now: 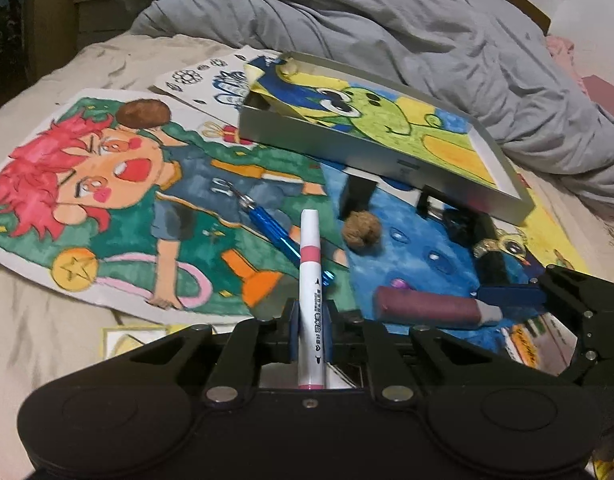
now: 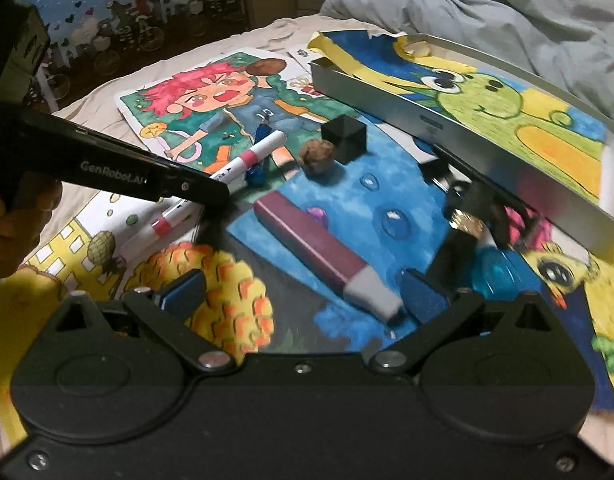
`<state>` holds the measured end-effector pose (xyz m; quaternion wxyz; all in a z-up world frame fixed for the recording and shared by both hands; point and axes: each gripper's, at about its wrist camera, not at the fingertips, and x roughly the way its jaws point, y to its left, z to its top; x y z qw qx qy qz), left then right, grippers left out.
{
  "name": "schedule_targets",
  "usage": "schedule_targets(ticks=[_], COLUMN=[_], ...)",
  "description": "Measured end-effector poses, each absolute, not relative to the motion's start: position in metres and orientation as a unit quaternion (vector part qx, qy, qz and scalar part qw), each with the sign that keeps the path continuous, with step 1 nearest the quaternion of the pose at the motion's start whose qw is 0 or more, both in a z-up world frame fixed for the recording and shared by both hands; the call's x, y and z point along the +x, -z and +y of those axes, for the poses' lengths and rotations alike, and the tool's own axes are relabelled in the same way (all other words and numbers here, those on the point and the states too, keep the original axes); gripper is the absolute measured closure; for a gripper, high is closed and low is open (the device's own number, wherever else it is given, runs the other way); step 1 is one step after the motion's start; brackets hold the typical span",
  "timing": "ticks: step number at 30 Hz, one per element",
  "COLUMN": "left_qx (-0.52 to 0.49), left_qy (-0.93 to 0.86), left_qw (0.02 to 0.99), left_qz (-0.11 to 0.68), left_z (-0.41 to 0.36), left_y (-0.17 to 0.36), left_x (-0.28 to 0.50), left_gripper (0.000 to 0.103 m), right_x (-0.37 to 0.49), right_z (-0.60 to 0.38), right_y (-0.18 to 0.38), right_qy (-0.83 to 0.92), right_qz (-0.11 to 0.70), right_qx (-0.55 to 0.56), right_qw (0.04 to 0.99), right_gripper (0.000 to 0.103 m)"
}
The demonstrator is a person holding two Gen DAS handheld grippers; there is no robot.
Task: Organize rigid objects
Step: 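Grasp the mauve tube with the right tool while the left tool holds the marker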
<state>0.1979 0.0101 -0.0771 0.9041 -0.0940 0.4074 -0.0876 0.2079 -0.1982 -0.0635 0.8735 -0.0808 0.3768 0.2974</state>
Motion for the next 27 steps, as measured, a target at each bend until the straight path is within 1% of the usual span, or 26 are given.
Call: schedule_targets(ticks=[4, 10, 12, 14, 16, 18, 19, 20, 24, 26, 27], left_qx=[-0.089, -0.094, -0.105, -0.109, -0.105, -0.105, -0.107, -0.109, -0.111, -0.112, -0.113], left_qy=[0.103, 0.109, 0.107, 0.106, 0.107, 0.108, 0.108, 0.108, 0.105, 0.104, 0.104], left_qw=[0.902, 0.899, 0.898, 0.898, 0.899, 0.899, 0.898, 0.898, 0.898, 0.897, 0.897], left_qz=[0.410, 0.413, 0.414, 0.414, 0.412, 0.412, 0.412, 0.412, 0.412, 0.414, 0.414], left_z=[0.003, -0.001, 0.001, 0.002, 0.001, 0.001, 0.002, 0.002, 0.001, 0.001, 0.001], left_y=[0.078, 0.078, 0.079, 0.080, 0.080, 0.081, 0.081, 0.081, 0.081, 0.080, 0.080], left_x=[0.192, 0.190, 0.190, 0.190, 0.190, 0.190, 0.191, 0.191, 0.191, 0.190, 0.190], left_gripper=[0.090, 0.090, 0.090, 0.090, 0.090, 0.090, 0.090, 0.090, 0.090, 0.090, 0.090], right_x=[0.196, 0.204, 0.211, 0.218, 0.221, 0.222, 0.221, 0.219, 0.206, 0.197, 0.193], right_z=[-0.210, -0.217, -0.215, -0.208, -0.201, -0.194, -0.193, -0.193, -0.186, -0.180, -0.176], right_y=[0.061, 0.063, 0.065, 0.067, 0.071, 0.073, 0.073, 0.072, 0.067, 0.064, 0.062], right_qy=[-0.281, -0.269, -0.273, -0.283, -0.290, -0.289, -0.288, -0.288, -0.282, -0.287, -0.290], right_qz=[0.382, 0.357, 0.351, 0.345, 0.344, 0.339, 0.338, 0.337, 0.340, 0.341, 0.342], right_qx=[-0.064, -0.051, -0.051, -0.056, -0.069, -0.084, -0.086, -0.087, -0.109, -0.125, -0.133], right_qw=[0.878, 0.893, 0.894, 0.893, 0.890, 0.891, 0.892, 0.892, 0.890, 0.886, 0.884], right_gripper=[0.001, 0.001, 0.003, 0.017, 0.024, 0.026, 0.030, 0.039, 0.056, 0.072, 0.076])
